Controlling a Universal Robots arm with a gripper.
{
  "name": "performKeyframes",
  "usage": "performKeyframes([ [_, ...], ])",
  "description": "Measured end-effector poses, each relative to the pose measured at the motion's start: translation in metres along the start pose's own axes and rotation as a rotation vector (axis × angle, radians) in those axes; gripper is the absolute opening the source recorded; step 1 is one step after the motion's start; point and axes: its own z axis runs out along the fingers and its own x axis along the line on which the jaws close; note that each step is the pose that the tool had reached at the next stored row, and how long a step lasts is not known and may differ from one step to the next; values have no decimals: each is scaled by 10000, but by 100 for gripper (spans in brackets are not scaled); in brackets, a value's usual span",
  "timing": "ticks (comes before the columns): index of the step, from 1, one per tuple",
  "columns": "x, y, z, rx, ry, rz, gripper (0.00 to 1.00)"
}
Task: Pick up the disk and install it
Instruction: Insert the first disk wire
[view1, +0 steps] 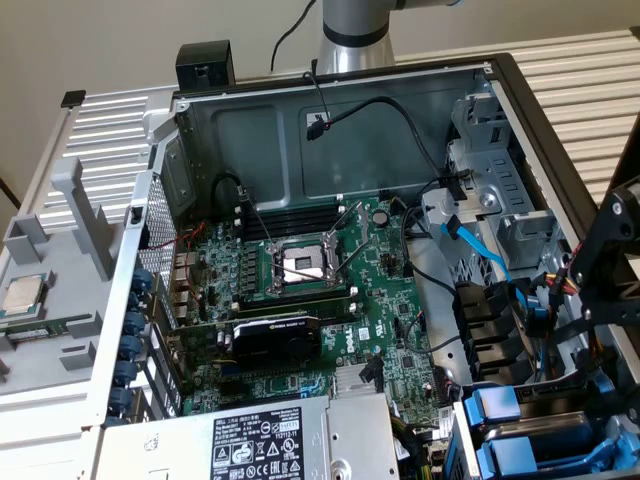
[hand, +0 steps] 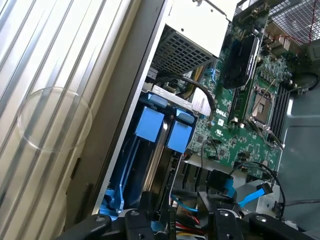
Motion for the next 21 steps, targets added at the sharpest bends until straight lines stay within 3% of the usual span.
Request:
performKeyframes([
  [2,2,0,2,-15,-10,6,47],
  [5,2,0,2,-19,-13,7,33],
  [21,17,-4,27,-57,-27,25,33],
])
